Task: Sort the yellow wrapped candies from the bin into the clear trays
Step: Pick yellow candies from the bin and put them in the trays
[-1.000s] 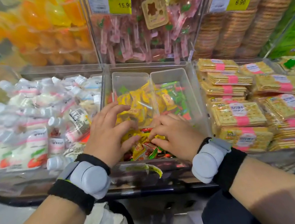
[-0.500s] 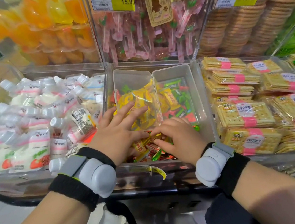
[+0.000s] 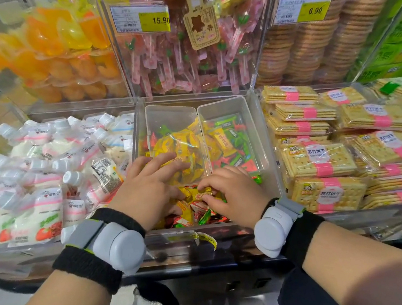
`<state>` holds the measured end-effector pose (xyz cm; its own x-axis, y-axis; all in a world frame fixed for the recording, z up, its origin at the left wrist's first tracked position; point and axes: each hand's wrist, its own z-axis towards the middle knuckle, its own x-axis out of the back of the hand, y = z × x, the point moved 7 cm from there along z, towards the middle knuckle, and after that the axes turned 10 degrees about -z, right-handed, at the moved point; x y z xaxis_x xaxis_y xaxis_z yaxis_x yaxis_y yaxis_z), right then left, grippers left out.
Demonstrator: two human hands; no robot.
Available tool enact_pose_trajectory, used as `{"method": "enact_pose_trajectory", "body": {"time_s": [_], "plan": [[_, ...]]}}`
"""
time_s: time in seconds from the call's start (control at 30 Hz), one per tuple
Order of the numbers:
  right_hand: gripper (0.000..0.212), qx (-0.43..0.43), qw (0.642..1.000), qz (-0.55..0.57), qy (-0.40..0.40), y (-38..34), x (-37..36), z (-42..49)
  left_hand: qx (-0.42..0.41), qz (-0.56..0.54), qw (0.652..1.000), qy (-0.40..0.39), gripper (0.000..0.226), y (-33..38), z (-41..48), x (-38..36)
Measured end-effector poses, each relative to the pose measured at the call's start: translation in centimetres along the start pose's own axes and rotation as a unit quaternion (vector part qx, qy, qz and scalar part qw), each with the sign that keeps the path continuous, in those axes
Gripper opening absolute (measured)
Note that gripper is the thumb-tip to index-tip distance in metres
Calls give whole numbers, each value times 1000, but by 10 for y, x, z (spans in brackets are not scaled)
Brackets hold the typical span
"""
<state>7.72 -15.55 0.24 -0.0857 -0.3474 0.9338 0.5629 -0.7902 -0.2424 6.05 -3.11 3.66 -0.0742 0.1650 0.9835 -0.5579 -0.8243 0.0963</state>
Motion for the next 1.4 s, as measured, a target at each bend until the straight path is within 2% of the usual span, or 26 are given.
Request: {"method": "enact_pose_trajectory", "body": {"time_s": [0.23,0.5,0.63,0.73,1.0,1.3,1.4], "plan": [[20,-6,1000,19,-6,-3,5,-3,38,-75,995,49,23,-3,0,8],[23,-23,991,133,16,5,17,-10,69,-210,972,85,27,0,10,15],[29,-38,991,121,30,16,31,-3,98,-253,956,111,27,-1,21,17],[31,-54,993,101,1,24,43,9,99,-276,946,140,28,-2,31,21],[24,-46,999,12,-24,54,85,57,104,-272,938,186,28,-10,78,32],[29,-79,997,-24,-9,96,81,95,110,-223,956,154,27,-20,144,21],[28,-86,994,-74,5,103,74,102,105,-191,964,151,28,-20,157,14]]}}
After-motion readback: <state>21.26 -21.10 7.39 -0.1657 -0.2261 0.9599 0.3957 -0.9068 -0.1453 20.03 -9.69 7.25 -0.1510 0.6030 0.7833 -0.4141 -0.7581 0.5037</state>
